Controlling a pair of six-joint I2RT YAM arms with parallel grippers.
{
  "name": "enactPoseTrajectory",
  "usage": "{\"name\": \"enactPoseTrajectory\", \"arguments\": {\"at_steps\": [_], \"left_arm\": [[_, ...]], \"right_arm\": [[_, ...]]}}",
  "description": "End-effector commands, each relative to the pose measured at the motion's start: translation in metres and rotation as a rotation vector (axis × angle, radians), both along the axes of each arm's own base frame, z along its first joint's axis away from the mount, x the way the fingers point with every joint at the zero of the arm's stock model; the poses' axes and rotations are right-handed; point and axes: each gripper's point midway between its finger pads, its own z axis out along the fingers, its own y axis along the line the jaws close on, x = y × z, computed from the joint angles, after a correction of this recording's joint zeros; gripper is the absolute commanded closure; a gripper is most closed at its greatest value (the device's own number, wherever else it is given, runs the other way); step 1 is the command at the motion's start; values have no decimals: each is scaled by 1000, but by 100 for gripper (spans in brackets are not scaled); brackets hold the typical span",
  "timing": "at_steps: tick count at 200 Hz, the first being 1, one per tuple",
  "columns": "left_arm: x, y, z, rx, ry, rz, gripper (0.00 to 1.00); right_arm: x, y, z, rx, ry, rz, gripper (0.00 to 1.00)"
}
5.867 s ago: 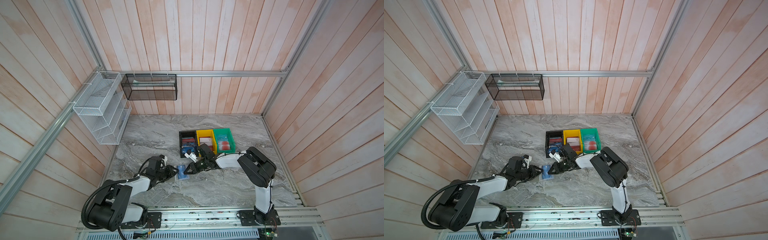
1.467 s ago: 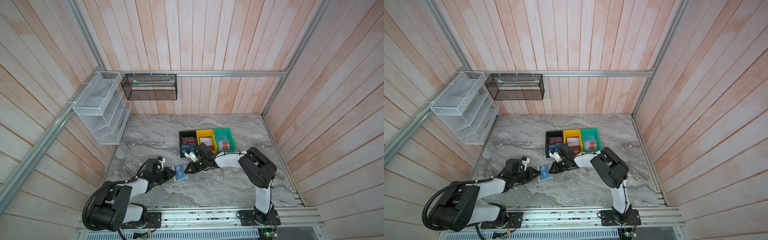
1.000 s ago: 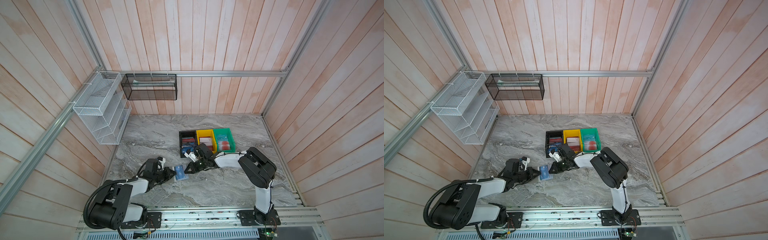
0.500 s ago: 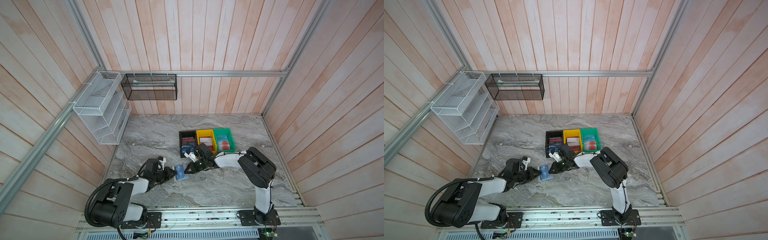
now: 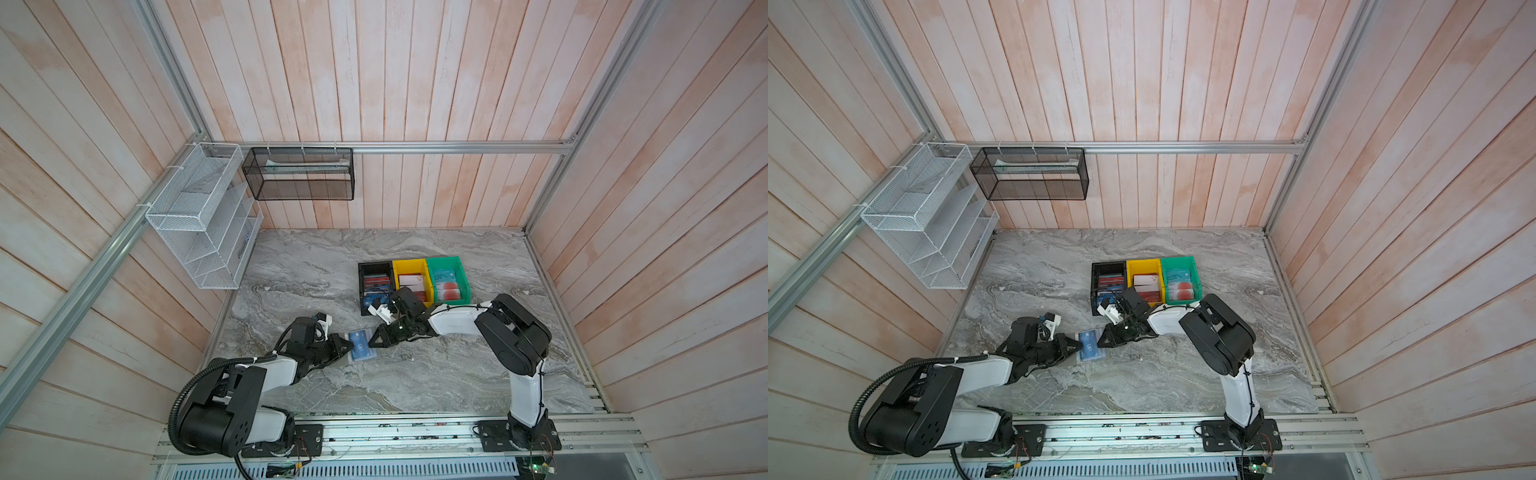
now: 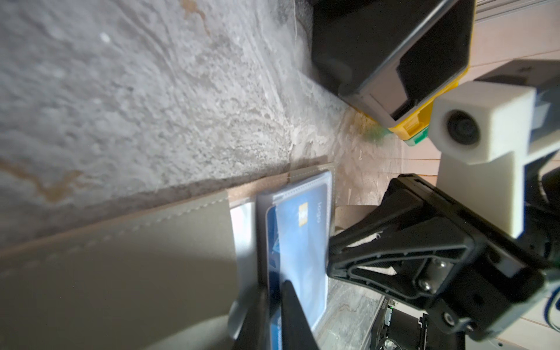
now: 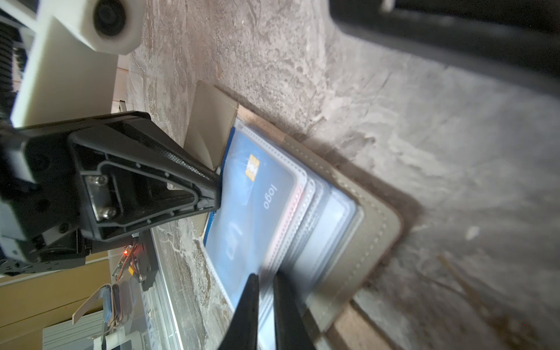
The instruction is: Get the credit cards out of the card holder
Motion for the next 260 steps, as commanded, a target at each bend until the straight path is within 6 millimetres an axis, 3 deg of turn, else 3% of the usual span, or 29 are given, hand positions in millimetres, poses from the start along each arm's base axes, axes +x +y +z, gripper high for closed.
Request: {"name": "enactPoseTrajectory", "arguments": {"at_steps": [1, 143, 194, 260], "left_arm": [[-5, 1, -1, 6, -5, -13, 87], [-13, 6, -9, 33, 10, -13, 87], [-16, 8, -12, 44, 20, -10, 96], [-13, 7, -14, 37, 21, -10, 97]], "right_arm": [[-11, -11, -33, -94, 61, -9, 85], [-13, -13, -36, -97, 69, -13, 85], [-14, -14, -36, -98, 71, -13, 85], [-14, -13, -36, -98, 72, -11, 85]]}}
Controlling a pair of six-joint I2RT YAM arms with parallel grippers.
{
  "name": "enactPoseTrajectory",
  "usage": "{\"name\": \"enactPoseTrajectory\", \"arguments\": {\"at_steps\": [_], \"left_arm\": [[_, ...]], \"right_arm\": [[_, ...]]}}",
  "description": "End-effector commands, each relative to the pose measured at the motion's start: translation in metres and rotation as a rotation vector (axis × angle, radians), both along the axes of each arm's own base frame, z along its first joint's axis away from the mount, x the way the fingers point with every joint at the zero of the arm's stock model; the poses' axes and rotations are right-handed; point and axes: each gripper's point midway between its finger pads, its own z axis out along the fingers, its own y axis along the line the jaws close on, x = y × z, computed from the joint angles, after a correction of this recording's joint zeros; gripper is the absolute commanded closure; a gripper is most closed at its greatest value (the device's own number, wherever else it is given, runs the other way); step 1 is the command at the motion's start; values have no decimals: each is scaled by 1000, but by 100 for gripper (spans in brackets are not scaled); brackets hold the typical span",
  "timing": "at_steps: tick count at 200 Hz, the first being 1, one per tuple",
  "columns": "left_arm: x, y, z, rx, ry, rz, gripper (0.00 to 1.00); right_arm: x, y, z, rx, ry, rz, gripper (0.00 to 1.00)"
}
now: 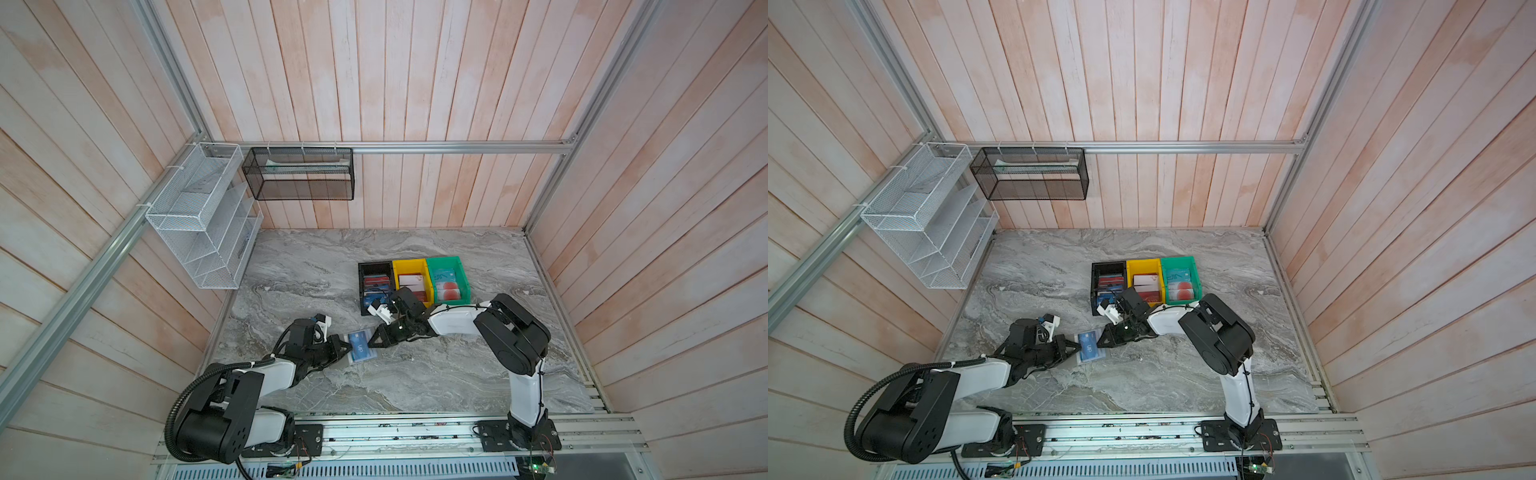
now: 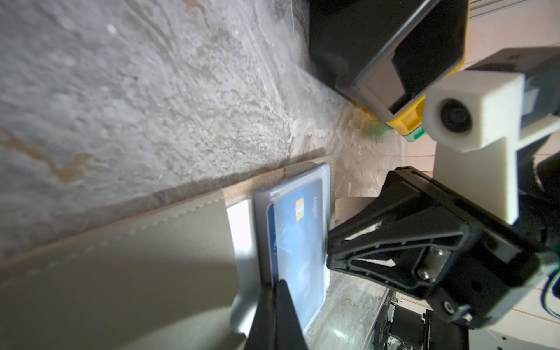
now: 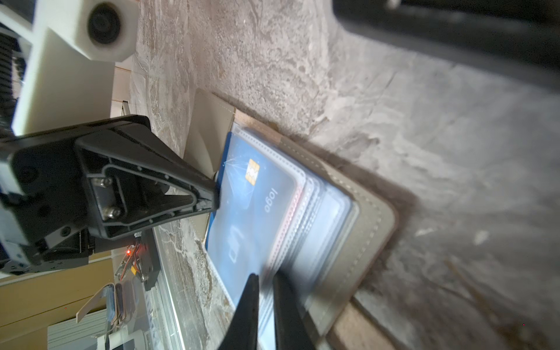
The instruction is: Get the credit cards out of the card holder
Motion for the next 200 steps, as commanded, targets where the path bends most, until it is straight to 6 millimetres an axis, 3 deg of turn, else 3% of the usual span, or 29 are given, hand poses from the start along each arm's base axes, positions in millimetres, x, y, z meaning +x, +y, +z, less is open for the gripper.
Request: {"name": "enactPoseTrajectory", "arguments": {"at_steps": [1, 65, 103, 200], "left_arm": [[-8, 4, -14, 29, 39, -4, 97], [-10, 6, -17, 36, 57, -7, 100], [-12, 21, -24, 125, 139, 43, 100], [-14, 50, -3, 204, 135, 151, 100]], "right_arm": [[-13, -14, -36, -105, 64, -11, 85], [-16, -17, -39, -112, 70, -10, 85], [-16, -20, -38, -115, 69, -14, 85], [-18, -23, -36, -105, 78, -13, 85]]}}
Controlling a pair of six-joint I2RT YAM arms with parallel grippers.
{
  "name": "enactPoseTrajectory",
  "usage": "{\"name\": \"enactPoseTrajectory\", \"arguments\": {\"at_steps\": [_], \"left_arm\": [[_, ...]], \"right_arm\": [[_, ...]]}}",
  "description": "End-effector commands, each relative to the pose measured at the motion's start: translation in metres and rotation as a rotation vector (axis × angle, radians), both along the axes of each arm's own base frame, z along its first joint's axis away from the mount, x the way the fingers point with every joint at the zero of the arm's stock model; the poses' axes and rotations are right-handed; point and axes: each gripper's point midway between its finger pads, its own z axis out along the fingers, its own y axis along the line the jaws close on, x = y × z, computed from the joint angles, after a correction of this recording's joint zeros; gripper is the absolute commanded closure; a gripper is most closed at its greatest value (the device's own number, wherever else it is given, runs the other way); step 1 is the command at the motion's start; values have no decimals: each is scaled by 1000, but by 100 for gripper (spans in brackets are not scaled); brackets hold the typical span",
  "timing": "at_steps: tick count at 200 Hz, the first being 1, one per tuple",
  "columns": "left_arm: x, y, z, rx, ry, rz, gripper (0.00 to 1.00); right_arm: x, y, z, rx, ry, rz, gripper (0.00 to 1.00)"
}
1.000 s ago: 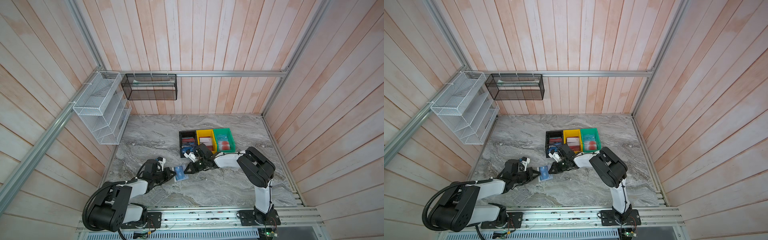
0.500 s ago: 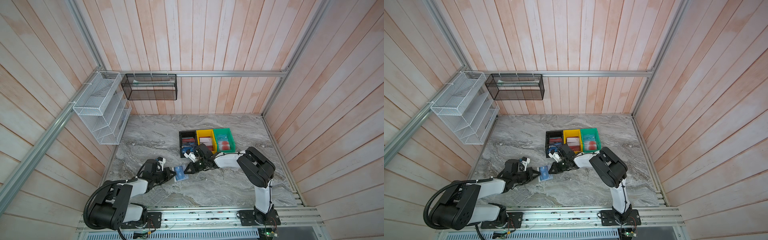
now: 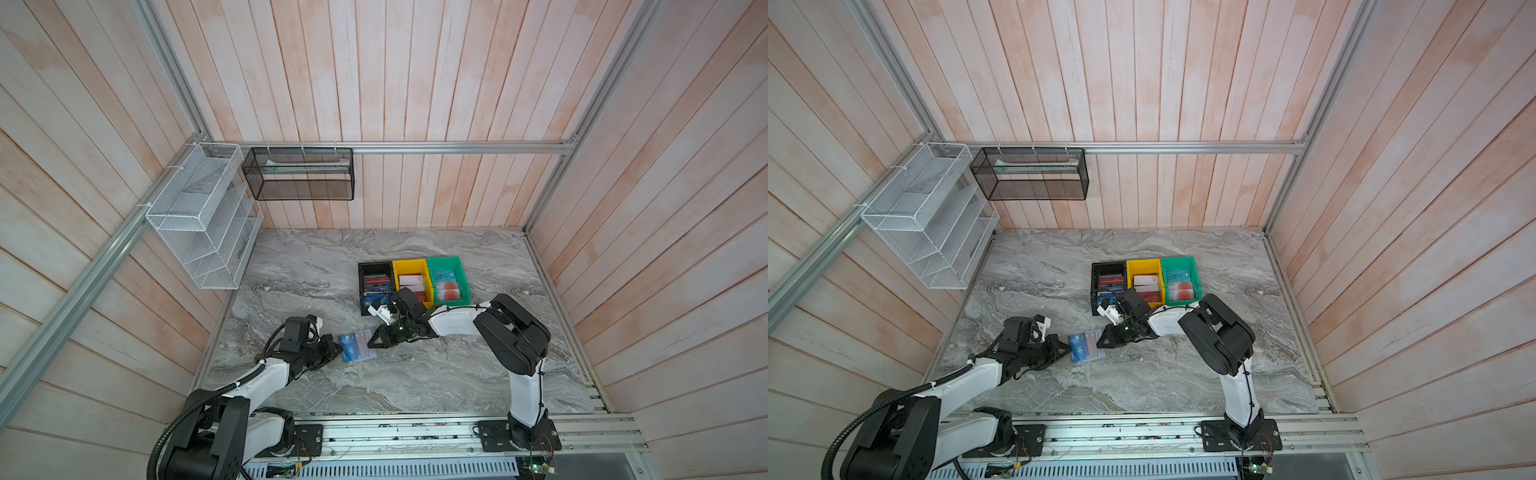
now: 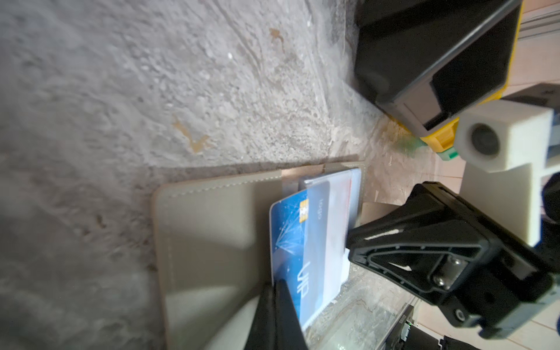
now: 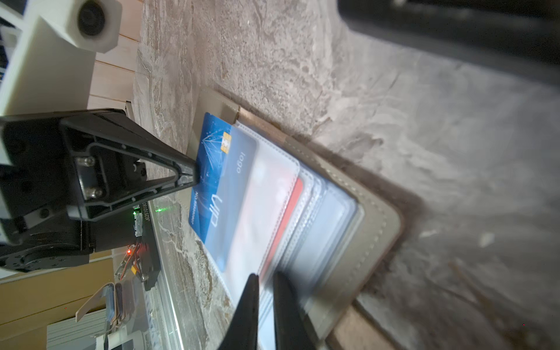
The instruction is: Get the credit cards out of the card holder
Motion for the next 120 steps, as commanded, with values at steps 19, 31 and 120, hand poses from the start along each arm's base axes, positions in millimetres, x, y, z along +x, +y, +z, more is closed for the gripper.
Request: {"name": "enactPoseTrajectory", "arguments": {"at_steps": [19, 31, 120], "left_arm": [[-3, 20, 7, 77, 11, 72, 100], [1, 22, 22, 72, -25, 81, 100], [21, -22, 119, -265, -342, -50, 100]], "right_arm": [[-17, -19, -21, -85, 73, -13, 85], [-16, -16, -7, -53, 61, -3, 85], [1, -2, 99, 119, -69, 66, 68]]}}
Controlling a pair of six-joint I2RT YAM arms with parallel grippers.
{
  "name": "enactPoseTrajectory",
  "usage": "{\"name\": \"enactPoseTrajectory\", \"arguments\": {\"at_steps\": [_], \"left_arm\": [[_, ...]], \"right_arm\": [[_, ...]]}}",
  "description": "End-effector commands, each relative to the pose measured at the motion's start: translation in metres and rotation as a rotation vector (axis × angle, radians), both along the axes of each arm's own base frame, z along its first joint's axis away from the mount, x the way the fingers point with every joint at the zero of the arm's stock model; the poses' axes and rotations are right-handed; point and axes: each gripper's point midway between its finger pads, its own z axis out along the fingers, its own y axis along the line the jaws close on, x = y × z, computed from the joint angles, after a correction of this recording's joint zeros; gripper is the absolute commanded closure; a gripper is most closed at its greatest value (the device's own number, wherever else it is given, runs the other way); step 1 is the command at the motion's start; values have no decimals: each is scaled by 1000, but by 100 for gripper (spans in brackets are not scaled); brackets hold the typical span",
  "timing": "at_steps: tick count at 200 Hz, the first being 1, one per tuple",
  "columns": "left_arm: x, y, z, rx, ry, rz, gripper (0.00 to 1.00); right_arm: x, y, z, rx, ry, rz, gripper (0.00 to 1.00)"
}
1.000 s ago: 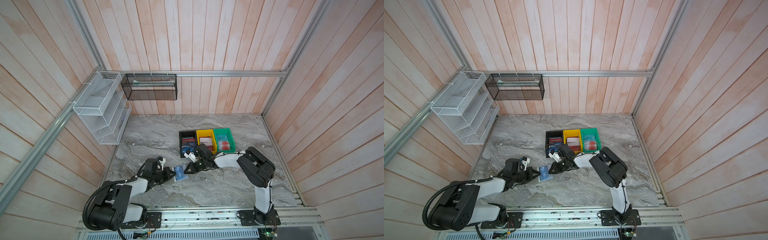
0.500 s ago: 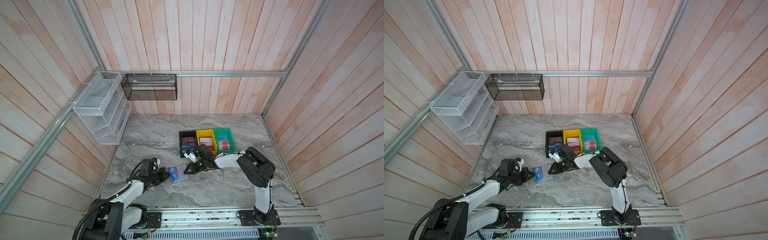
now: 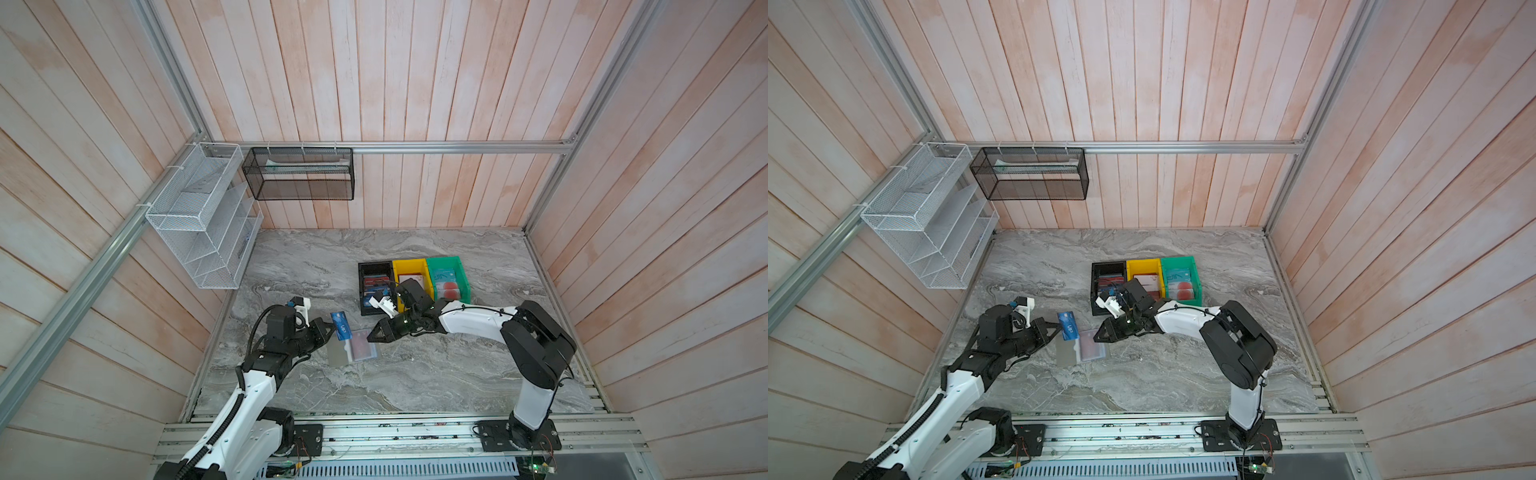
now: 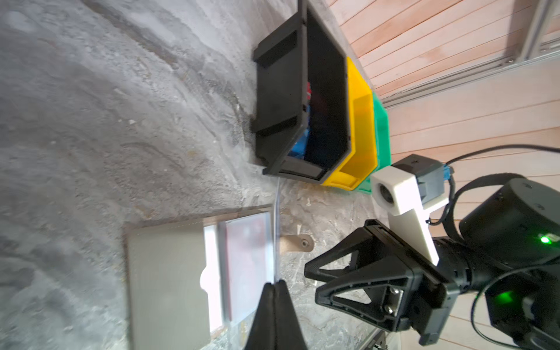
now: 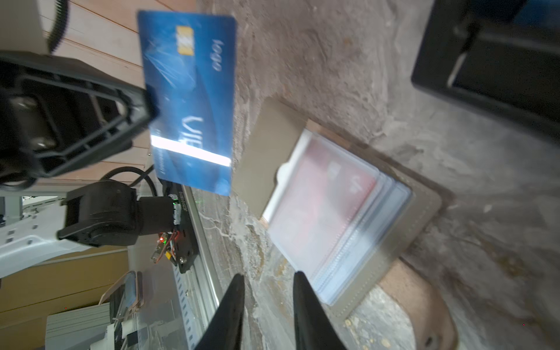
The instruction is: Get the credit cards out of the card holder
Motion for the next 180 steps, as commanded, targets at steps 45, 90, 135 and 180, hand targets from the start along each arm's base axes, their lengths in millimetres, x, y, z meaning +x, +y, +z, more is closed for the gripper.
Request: {"name": "enactPoseTrajectory", "arguments": {"at_steps": [45, 90, 135, 180], "left_arm": [[-4, -30, 20, -211, -125, -151, 100], [-5, -33, 27, -257, -162, -166, 100], [-5, -34, 25, -276, -165, -173, 100], [-5, -35, 18, -272, -146, -178, 100]], "right_arm": [[12, 3, 39, 101, 8, 105, 65], [18, 8, 35, 119, 24, 118, 64], [17, 12, 36, 156, 49, 133, 64], [13, 15, 41, 204, 65, 157, 66]]}}
